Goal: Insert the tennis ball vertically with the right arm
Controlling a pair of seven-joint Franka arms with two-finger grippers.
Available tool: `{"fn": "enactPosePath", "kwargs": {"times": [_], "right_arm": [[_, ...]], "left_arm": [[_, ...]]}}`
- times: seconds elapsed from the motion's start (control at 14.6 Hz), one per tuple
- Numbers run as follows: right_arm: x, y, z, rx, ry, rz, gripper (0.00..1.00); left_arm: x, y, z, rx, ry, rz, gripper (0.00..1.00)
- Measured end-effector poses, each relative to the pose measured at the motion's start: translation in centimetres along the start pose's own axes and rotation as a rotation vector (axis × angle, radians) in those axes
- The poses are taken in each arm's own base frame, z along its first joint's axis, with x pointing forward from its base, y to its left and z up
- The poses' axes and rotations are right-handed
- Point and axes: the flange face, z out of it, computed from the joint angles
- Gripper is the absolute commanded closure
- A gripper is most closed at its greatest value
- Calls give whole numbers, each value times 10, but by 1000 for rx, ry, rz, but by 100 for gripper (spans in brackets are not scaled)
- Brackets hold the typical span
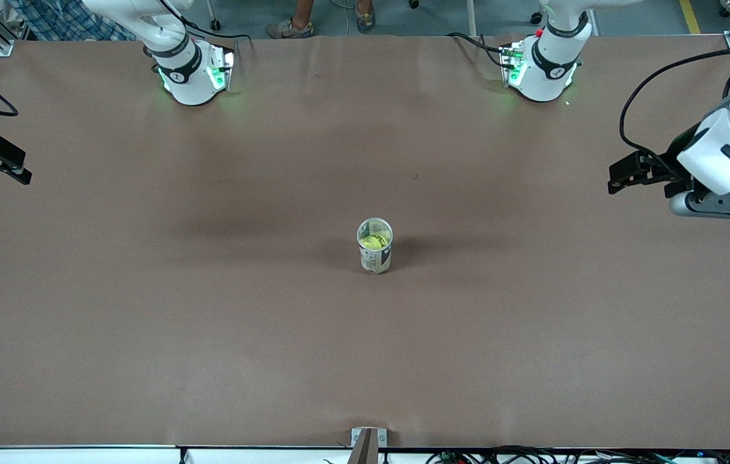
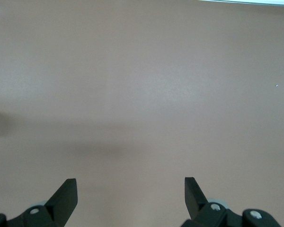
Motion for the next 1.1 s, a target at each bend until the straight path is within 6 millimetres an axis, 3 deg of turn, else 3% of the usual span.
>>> {"fn": "enactPosePath", "kwargs": {"times": [0.48, 1.1], "right_arm": [[0, 0, 0, 0, 0, 0, 0], [0, 0, 0, 0, 0, 0, 0]], "left_arm": [[-40, 3, 10, 20, 54, -2, 0], [-65, 3, -18, 24, 66, -6, 0]]}}
